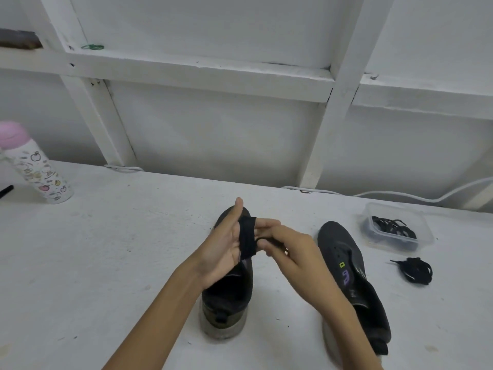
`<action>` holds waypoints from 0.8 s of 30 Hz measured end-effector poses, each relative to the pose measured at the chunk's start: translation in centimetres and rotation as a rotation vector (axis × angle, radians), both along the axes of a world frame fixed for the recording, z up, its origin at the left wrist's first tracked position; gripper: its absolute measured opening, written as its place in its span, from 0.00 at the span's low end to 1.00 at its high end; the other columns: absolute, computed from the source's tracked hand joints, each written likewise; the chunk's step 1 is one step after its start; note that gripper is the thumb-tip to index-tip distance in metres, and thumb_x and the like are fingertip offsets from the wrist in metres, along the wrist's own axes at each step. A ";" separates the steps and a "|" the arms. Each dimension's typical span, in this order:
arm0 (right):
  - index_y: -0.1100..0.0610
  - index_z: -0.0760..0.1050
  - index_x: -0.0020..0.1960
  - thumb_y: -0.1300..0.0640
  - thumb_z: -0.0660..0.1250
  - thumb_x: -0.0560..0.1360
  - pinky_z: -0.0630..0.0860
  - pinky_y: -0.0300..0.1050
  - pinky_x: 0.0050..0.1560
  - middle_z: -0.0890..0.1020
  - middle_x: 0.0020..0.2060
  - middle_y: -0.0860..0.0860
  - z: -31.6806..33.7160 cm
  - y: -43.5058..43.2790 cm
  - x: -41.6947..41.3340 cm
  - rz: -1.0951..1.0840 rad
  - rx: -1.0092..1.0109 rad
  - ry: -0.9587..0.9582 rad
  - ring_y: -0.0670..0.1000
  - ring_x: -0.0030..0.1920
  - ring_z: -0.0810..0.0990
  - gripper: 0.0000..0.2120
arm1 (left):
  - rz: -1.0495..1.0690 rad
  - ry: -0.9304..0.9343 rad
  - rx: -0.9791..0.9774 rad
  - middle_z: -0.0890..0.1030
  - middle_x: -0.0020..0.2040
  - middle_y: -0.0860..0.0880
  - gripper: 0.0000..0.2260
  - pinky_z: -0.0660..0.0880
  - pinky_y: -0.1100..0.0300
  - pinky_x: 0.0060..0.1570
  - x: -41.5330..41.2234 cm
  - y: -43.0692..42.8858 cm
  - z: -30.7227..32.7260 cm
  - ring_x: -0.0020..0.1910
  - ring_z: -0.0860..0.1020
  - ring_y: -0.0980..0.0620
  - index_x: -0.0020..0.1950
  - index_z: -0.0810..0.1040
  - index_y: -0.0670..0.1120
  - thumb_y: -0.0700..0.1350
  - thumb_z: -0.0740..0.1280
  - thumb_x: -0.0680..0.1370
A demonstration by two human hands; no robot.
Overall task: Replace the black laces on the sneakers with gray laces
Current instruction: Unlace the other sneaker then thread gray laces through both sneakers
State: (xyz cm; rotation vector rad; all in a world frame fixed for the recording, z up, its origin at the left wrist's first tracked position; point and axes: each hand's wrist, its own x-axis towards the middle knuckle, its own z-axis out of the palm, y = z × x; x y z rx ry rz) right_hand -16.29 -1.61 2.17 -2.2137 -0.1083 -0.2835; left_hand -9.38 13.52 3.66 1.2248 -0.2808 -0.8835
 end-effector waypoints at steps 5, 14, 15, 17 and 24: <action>0.47 0.80 0.40 0.52 0.72 0.73 0.72 0.46 0.33 0.82 0.33 0.45 -1.2 2.3 0.3 -0.275 0.352 -0.011 0.47 0.31 0.76 0.03 | -0.003 0.013 -0.044 0.78 0.66 0.47 0.33 0.67 0.57 0.69 -0.5 -0.1 -0.3 0.67 0.75 0.52 0.69 0.73 0.43 0.65 0.45 0.80; 0.53 0.82 0.38 0.64 0.75 0.70 0.70 0.43 0.35 0.78 0.30 0.51 -2.4 4.9 -0.4 -0.511 0.690 -0.124 0.49 0.31 0.71 0.07 | -0.006 -0.002 -0.048 0.78 0.66 0.50 0.32 0.63 0.55 0.72 -1.4 -0.4 -0.7 0.67 0.74 0.54 0.69 0.74 0.44 0.63 0.45 0.80; 0.53 0.82 0.38 0.65 0.74 0.71 0.70 0.42 0.35 0.79 0.30 0.50 -2.3 5.2 -0.5 -0.524 0.653 -0.169 0.48 0.31 0.71 0.08 | 0.000 -0.010 -0.050 0.78 0.66 0.50 0.32 0.64 0.56 0.71 -1.5 -0.6 -0.7 0.67 0.74 0.54 0.68 0.75 0.43 0.63 0.45 0.80; 0.53 0.82 0.37 0.64 0.74 0.71 0.69 0.40 0.34 0.81 0.32 0.48 -2.4 5.6 -0.6 -0.519 0.589 -0.244 0.46 0.31 0.72 0.08 | 0.006 -0.027 -0.051 0.78 0.66 0.49 0.32 0.65 0.55 0.70 -1.6 -0.7 -0.8 0.68 0.74 0.54 0.68 0.75 0.44 0.64 0.47 0.80; 0.47 0.85 0.46 0.50 0.71 0.69 0.67 0.33 0.33 0.78 0.36 0.44 -2.4 6.3 -1.3 -0.432 0.552 -0.196 0.46 0.32 0.71 0.07 | 0.030 0.001 -0.083 0.79 0.65 0.47 0.30 0.64 0.55 0.70 -1.6 -1.1 -0.9 0.67 0.74 0.55 0.67 0.77 0.49 0.66 0.50 0.78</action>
